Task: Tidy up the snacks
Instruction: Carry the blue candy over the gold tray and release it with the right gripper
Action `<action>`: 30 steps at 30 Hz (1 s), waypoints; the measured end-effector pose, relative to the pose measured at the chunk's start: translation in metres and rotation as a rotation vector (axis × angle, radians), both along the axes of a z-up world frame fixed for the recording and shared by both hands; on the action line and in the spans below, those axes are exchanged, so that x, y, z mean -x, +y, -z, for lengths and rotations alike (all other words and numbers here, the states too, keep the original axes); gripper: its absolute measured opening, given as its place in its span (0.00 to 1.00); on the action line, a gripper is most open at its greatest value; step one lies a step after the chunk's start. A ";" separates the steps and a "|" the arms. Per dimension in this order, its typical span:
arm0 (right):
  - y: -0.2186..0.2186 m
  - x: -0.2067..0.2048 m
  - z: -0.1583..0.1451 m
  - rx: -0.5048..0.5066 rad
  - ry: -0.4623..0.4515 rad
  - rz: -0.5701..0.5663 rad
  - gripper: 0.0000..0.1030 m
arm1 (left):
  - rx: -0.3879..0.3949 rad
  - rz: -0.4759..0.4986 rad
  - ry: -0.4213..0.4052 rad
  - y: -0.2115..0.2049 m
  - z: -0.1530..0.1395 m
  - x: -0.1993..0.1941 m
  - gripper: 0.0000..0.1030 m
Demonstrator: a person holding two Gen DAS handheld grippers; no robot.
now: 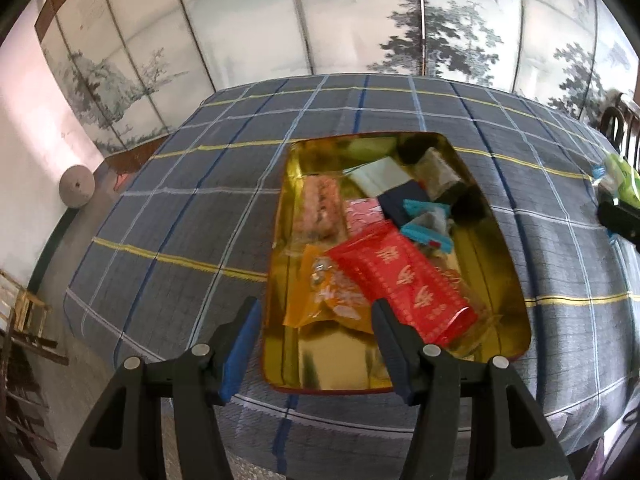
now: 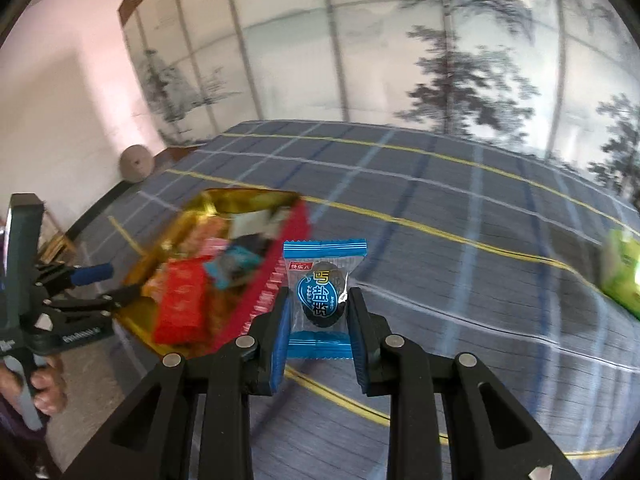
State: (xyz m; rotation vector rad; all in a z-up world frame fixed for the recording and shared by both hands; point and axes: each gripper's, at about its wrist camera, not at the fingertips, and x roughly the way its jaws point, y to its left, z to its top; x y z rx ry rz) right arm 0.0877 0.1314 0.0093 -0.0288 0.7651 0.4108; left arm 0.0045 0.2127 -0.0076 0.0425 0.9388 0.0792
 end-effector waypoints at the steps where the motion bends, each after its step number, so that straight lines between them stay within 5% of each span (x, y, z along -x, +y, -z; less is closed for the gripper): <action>1: 0.011 -0.002 0.001 -0.007 0.008 -0.022 0.24 | 0.001 -0.007 -0.002 0.003 0.001 0.000 0.56; 23: 0.138 -0.034 0.030 -0.073 0.134 -0.205 0.25 | 0.100 -0.110 -0.044 0.072 0.016 0.006 0.58; 30: 0.151 -0.050 0.032 -0.077 0.139 -0.198 0.25 | 0.063 -0.089 -0.062 0.069 0.014 0.004 0.58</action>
